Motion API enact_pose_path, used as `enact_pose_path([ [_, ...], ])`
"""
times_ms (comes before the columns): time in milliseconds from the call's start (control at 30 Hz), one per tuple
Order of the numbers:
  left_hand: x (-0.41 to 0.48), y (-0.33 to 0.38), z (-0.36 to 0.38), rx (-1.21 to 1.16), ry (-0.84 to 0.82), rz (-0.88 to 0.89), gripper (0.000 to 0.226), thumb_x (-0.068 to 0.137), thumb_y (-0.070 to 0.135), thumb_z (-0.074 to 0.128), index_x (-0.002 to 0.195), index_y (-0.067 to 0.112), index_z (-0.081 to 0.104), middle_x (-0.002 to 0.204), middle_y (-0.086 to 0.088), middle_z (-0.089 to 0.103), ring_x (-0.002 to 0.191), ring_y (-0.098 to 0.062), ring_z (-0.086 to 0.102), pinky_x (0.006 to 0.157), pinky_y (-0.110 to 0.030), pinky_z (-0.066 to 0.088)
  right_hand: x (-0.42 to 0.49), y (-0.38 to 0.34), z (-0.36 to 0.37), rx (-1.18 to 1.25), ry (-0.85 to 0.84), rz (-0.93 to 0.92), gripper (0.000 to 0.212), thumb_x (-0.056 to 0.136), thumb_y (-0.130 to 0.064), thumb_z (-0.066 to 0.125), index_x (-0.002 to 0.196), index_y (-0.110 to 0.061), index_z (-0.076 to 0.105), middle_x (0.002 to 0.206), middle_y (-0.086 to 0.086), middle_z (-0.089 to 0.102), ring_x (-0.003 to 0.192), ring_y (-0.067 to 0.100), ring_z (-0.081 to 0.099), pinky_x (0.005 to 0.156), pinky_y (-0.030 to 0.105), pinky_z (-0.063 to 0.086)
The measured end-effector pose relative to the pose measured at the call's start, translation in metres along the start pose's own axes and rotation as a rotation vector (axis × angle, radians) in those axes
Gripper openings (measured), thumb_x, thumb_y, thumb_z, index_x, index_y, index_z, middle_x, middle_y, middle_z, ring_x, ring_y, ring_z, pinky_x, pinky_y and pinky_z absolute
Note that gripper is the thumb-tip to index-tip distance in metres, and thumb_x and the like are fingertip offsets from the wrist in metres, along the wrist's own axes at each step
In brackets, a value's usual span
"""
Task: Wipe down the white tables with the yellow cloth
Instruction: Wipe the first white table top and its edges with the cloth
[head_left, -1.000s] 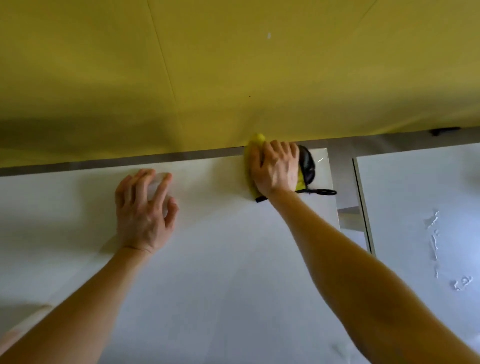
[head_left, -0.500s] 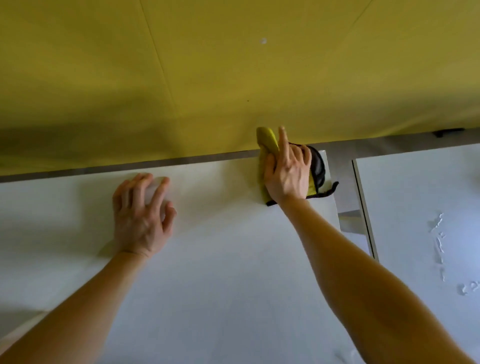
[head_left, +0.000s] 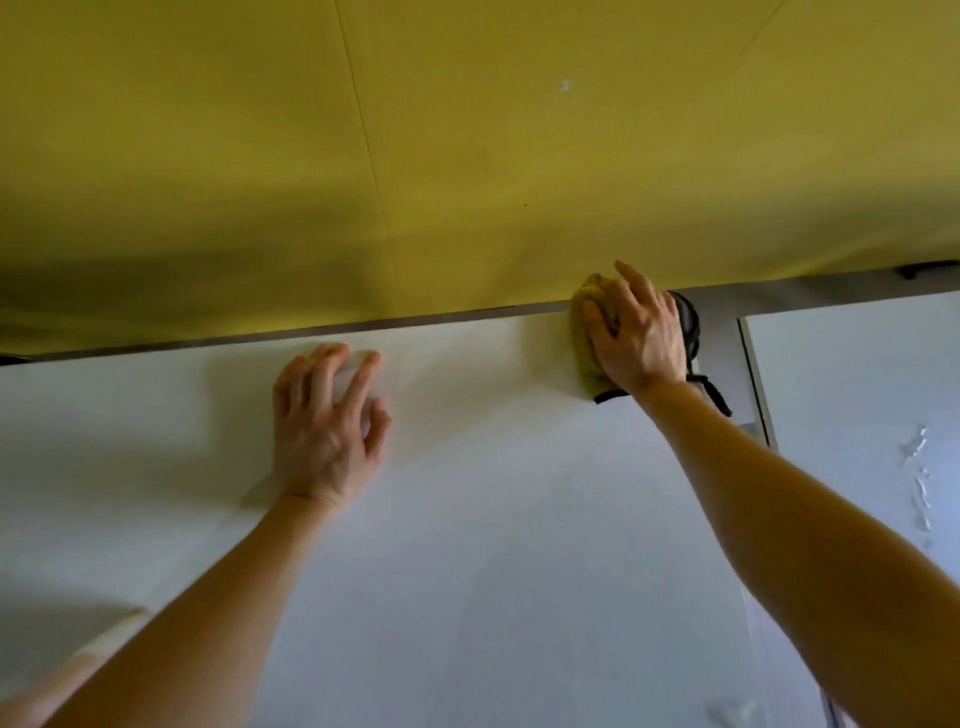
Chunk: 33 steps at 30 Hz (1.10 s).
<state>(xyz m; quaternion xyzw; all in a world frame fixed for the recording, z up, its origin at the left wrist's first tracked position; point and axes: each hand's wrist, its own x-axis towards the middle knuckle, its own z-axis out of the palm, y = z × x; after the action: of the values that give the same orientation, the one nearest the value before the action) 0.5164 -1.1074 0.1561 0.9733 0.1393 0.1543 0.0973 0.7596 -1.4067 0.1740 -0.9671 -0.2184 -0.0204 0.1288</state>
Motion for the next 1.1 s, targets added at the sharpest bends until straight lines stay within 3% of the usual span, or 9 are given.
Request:
enact_pose_path([
  [67, -0.001, 0.000, 0.001, 0.005, 0.007, 0.001, 0.048, 0.102, 0.027, 0.060, 0.148, 0.017, 0.066, 0.147, -0.022, 0.058, 0.138, -0.045, 0.054, 0.121, -0.057, 0.038, -0.004, -0.023, 0.004, -0.014, 0.074, 0.101, 0.031, 0.105, -0.045, 0.052, 0.114, -0.022, 0.072, 0.122, 0.006, 0.074, 0.106, 0.039, 0.065, 0.104, 0.051, 0.044],
  [133, -0.002, -0.003, -0.001, 0.023, -0.027, 0.000, 0.048, 0.101, 0.027, 0.060, 0.148, 0.017, 0.067, 0.146, -0.021, 0.058, 0.137, -0.046, 0.055, 0.120, -0.056, 0.038, -0.007, -0.081, 0.019, -0.008, 0.090, 0.083, 0.027, 0.103, -0.045, 0.054, 0.103, -0.025, 0.071, 0.101, 0.003, 0.074, 0.096, 0.037, 0.063, 0.099, 0.050, 0.043],
  [233, -0.001, -0.003, -0.013, 0.118, -0.083, -0.021, 0.045, 0.101, 0.030, 0.060, 0.144, 0.019, 0.067, 0.144, -0.019, 0.060, 0.132, -0.044, 0.057, 0.109, -0.053, 0.042, -0.018, -0.172, 0.048, 0.123, 0.027, -0.140, 0.027, 0.107, -0.046, 0.054, 0.107, -0.026, 0.072, 0.108, -0.003, 0.075, 0.096, 0.032, 0.064, 0.094, 0.047, 0.042],
  [367, 0.023, -0.011, -0.036, 0.233, -0.321, 0.160, 0.052, 0.102, 0.044, 0.052, 0.148, 0.021, 0.061, 0.139, -0.015, 0.060, 0.120, -0.039, 0.056, 0.097, -0.050, 0.045, -0.014, -0.172, 0.048, 0.183, 0.020, -0.188, 0.033, 0.109, -0.052, 0.052, 0.115, -0.026, 0.073, 0.113, -0.002, 0.076, 0.104, 0.032, 0.066, 0.096, 0.045, 0.042],
  [500, 0.039, -0.065, -0.068, 0.193, -0.419, 0.517, 0.052, 0.102, 0.039, 0.054, 0.150, 0.019, 0.059, 0.142, -0.014, 0.058, 0.128, -0.036, 0.057, 0.101, -0.051, 0.050, -0.011, -0.175, 0.052, 0.108, 0.035, -0.136, 0.036, 0.106, -0.055, 0.051, 0.107, -0.025, 0.071, 0.104, 0.003, 0.075, 0.099, 0.034, 0.066, 0.096, 0.045, 0.042],
  [567, 0.033, -0.107, -0.083, 0.230, -0.436, 0.570, 0.052, 0.104, 0.038, 0.053, 0.153, 0.022, 0.056, 0.147, -0.014, 0.056, 0.135, -0.036, 0.054, 0.106, -0.052, 0.049, -0.011, -0.181, 0.054, 0.087, 0.005, -0.114, 0.035, 0.105, -0.053, 0.051, 0.103, -0.023, 0.069, 0.096, 0.005, 0.074, 0.093, 0.035, 0.066, 0.094, 0.045, 0.043],
  [733, -0.019, -0.210, -0.128, 0.340, -0.519, 0.467, 0.061, 0.107, 0.050, 0.042, 0.164, 0.026, 0.046, 0.156, -0.018, 0.048, 0.146, -0.040, 0.047, 0.114, -0.055, 0.042, -0.016, -0.228, 0.055, 0.028, 0.058, 0.105, 0.034, 0.103, -0.046, 0.048, 0.091, -0.019, 0.065, 0.082, 0.007, 0.067, 0.085, 0.036, 0.062, 0.094, 0.047, 0.043],
  [900, -0.070, -0.276, -0.137, 0.369, -0.494, 0.213, 0.078, 0.108, 0.061, 0.039, 0.172, 0.017, 0.029, 0.165, -0.021, 0.040, 0.148, -0.047, 0.045, 0.117, -0.057, 0.039, -0.037, -0.361, 0.100, 0.138, -0.030, -0.171, 0.032, 0.104, -0.046, 0.050, 0.092, -0.020, 0.064, 0.082, 0.008, 0.065, 0.082, 0.036, 0.061, 0.089, 0.047, 0.041],
  [1100, -0.097, -0.296, -0.115, 0.185, -0.314, 0.130, 0.075, 0.102, 0.054, 0.055, 0.166, 0.015, 0.045, 0.170, -0.021, 0.038, 0.156, -0.047, 0.039, 0.127, -0.063, 0.031, -0.025, -0.361, 0.108, 0.043, 0.000, -0.215, 0.035, 0.106, -0.050, 0.045, 0.101, -0.023, 0.066, 0.091, 0.007, 0.071, 0.088, 0.037, 0.064, 0.088, 0.046, 0.041],
])
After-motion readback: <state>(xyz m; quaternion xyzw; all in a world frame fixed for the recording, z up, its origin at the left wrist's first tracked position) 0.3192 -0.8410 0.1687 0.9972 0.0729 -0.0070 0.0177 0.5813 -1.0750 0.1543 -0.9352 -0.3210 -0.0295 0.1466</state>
